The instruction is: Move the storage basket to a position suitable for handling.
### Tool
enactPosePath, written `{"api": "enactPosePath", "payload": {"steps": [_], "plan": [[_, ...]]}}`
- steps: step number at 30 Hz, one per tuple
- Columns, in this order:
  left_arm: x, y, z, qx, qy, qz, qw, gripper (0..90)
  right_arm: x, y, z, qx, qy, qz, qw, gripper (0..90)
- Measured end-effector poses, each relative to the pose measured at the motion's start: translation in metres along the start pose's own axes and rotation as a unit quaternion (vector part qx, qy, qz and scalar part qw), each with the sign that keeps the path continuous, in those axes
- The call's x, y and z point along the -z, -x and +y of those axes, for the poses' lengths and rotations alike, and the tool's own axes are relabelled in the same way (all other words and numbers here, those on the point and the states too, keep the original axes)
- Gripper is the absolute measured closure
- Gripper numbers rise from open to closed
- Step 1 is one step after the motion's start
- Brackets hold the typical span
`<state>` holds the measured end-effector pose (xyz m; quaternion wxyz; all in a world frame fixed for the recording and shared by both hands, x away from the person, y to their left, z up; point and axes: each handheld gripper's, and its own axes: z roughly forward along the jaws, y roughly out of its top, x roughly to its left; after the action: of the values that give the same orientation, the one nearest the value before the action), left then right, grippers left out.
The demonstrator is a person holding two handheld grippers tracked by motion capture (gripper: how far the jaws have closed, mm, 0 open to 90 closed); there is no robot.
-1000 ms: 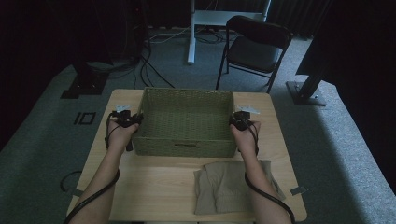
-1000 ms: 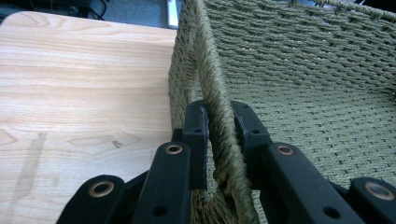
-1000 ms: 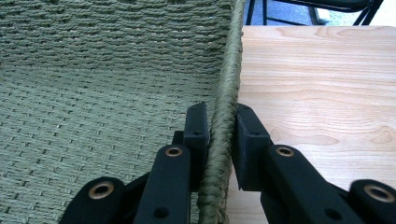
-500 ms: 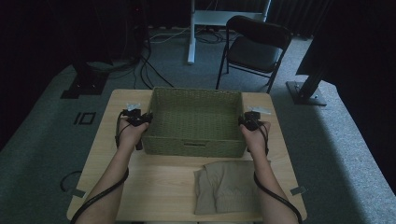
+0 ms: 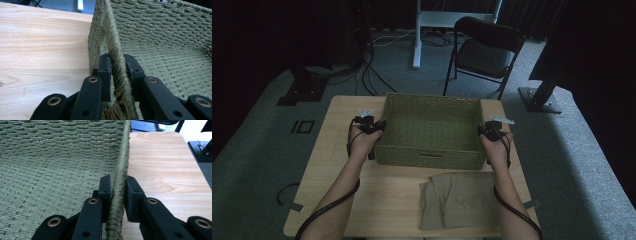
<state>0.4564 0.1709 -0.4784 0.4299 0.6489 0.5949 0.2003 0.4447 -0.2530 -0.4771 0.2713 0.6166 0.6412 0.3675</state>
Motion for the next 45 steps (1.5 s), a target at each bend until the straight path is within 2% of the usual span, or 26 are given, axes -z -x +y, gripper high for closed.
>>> {"api": "enactPosePath", "payload": {"steps": [6, 16, 27, 36, 45], "plan": [[-0.004, 0.011, -0.001, 0.005, -0.003, -0.005, 1.0000, 78.7, 0.003, 0.014, -0.001, -0.010, 0.001, 0.006, 0.9999, 77.2], [-0.008, 0.028, -0.003, 0.013, -0.008, -0.010, 0.9998, 78.6, 0.005, 0.032, 0.001, 0.000, -0.002, 0.002, 1.0000, 77.4], [-0.011, 0.046, -0.008, 0.024, -0.007, -0.016, 0.9996, 78.5, 0.008, 0.054, 0.001, -0.001, -0.004, 0.008, 1.0000, 77.3], [-0.012, 0.056, -0.010, 0.019, -0.009, -0.012, 0.9997, 78.5, 0.011, 0.064, 0.000, -0.005, -0.005, 0.013, 0.9999, 77.0], [-0.011, 0.058, -0.011, 0.021, -0.009, -0.013, 0.9997, 78.3, 0.012, 0.066, 0.000, -0.002, -0.007, 0.012, 0.9999, 77.1]]}}
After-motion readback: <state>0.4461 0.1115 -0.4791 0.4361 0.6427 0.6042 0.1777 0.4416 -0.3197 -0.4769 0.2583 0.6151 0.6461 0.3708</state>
